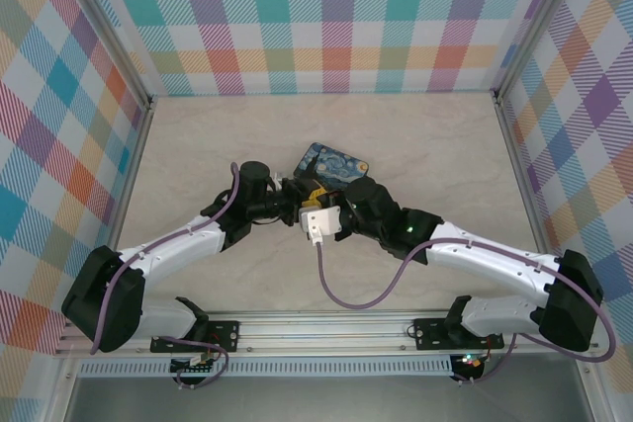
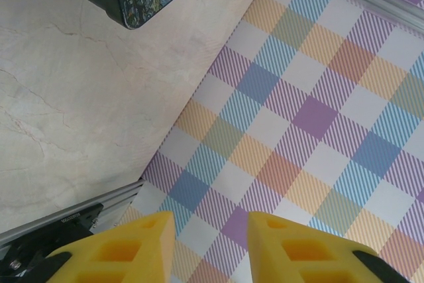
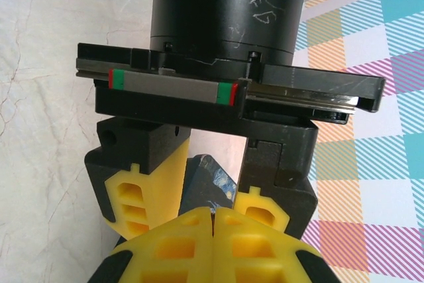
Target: Unlock a padlock with a key
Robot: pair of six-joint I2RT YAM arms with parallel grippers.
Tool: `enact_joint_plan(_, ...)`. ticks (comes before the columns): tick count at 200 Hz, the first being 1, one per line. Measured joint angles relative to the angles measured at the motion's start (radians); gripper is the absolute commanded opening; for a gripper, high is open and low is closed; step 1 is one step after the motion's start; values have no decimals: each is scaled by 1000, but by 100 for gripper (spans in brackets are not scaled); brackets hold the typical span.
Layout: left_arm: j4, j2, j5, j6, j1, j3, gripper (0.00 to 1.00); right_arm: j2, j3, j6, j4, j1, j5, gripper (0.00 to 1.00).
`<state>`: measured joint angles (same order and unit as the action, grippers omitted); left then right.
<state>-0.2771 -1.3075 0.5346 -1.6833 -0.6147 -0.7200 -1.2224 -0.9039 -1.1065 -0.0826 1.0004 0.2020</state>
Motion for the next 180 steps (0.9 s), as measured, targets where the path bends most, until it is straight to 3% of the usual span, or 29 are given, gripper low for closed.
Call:
enact_joint_plan(108, -18, -1, -4, -7, -2, 4, 0, 10, 9, 30, -35, -6, -18, 0)
enact_joint_plan(150, -19, -1, -10, 19, -6, 4, 0, 36, 15, 72, -55, -13, -23, 0)
enact_joint_plan(180, -20, 0, -42, 87, -6, 4, 0, 39, 16, 108, -65, -25, -29, 12)
